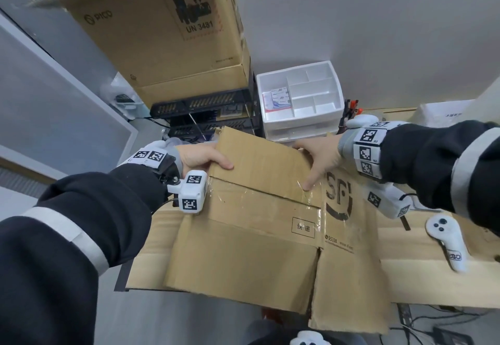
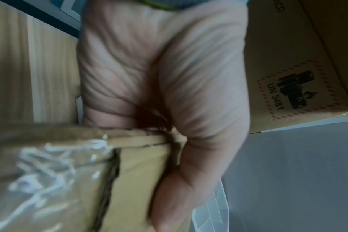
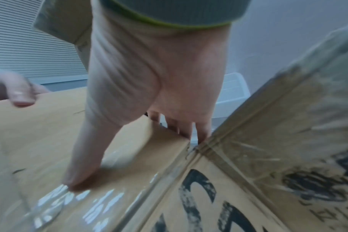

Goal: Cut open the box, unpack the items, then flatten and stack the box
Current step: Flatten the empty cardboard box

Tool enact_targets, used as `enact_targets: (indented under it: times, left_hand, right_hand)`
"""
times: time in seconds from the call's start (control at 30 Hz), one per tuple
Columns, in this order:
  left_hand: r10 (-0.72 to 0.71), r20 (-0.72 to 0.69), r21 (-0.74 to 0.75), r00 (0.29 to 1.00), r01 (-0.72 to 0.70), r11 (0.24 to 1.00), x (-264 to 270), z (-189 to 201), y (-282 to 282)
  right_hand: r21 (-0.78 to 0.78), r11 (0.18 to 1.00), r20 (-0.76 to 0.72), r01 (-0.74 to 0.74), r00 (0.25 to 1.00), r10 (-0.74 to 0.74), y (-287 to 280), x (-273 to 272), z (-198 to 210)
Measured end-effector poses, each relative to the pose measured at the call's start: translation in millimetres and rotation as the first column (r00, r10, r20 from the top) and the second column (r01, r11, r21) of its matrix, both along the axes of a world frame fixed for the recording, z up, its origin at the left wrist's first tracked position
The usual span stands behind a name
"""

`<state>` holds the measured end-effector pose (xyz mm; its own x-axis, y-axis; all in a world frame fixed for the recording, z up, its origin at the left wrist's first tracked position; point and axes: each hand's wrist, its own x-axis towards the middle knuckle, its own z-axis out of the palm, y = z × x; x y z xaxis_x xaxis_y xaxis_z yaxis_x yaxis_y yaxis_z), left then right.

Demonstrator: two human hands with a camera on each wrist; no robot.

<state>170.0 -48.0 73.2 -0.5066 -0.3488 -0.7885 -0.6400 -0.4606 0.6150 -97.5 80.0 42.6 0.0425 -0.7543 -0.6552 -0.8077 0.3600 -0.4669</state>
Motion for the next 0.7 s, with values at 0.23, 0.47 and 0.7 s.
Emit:
enact_targets:
  times: [0.23,0.47,0.7]
  left_hand:
    - [-0.04,0.028,0.022,0.999,0.04,0.999,7,-17,-5]
    - [-0.093,0.09,0.086,0.992,0.085,0.993,28,-62,-7]
    - [0.016,0.177,0.134,0.984,-0.04,0.99,44,-121,2]
  right_hand:
    - [-0.089,0.981,-0.125,-0.172,0.979,0.161,-5,38,-21]
    - [-0.133,0.966,-0.23,-0.223,0.955,0.188,2,61,-52]
    - [-0.193,0.961,-0.275,-0.197,0.951,0.139,11,93,-117]
